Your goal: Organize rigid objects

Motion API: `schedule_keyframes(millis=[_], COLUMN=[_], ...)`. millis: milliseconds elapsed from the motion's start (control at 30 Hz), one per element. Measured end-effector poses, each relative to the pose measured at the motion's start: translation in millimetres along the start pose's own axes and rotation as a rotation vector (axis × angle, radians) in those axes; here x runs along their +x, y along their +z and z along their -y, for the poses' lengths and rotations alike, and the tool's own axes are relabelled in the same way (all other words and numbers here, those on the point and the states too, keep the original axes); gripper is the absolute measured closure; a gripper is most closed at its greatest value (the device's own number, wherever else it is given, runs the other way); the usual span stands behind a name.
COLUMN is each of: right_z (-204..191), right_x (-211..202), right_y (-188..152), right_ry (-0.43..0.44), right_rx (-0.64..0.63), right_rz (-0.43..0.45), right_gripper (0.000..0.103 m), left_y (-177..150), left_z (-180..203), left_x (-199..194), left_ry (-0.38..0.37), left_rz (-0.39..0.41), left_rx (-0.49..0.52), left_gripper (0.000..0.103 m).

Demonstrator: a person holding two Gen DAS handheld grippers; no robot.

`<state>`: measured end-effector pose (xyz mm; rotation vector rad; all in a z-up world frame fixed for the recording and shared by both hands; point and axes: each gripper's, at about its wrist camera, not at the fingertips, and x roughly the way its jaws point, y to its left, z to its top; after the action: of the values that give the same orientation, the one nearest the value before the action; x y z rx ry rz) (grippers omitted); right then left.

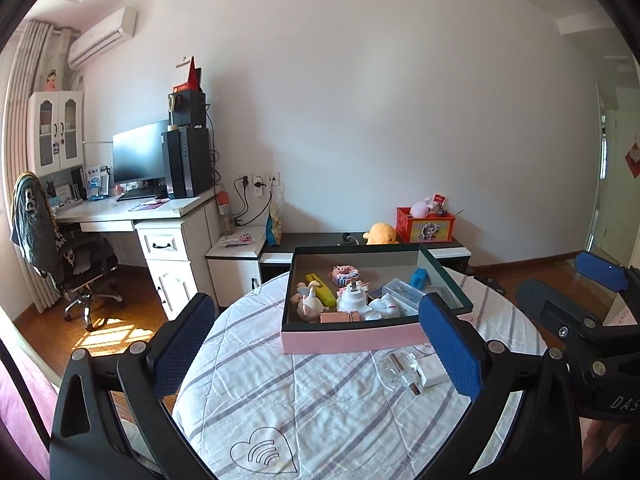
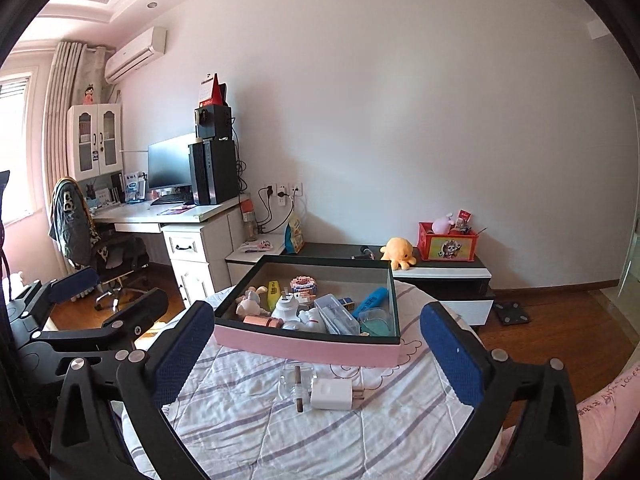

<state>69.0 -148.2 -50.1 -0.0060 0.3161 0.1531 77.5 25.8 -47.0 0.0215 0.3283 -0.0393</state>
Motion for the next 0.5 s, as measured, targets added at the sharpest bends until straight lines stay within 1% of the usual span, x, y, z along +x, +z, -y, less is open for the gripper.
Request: schedule_keyframes(millis=[267,500], right_z=[-8.5,-9.6], right_x=[-55.8,-77.8], right_y=[-3.0,-3.3], right_ry=[-0.060,-0.067], right_rx=[-0.023,-0.020], right_rz=[0.063,0.088], right_gripper=[0.000,0.000], left_y=[-2.2,-0.4], left_z=[6.3,9.8], left_x=[-49.6,-70.3], left_ry=[0.003,0.002], left_rz=[0.082,0.125], left_rx=[0.013,0.020], left_gripper=[0.000,0.000])
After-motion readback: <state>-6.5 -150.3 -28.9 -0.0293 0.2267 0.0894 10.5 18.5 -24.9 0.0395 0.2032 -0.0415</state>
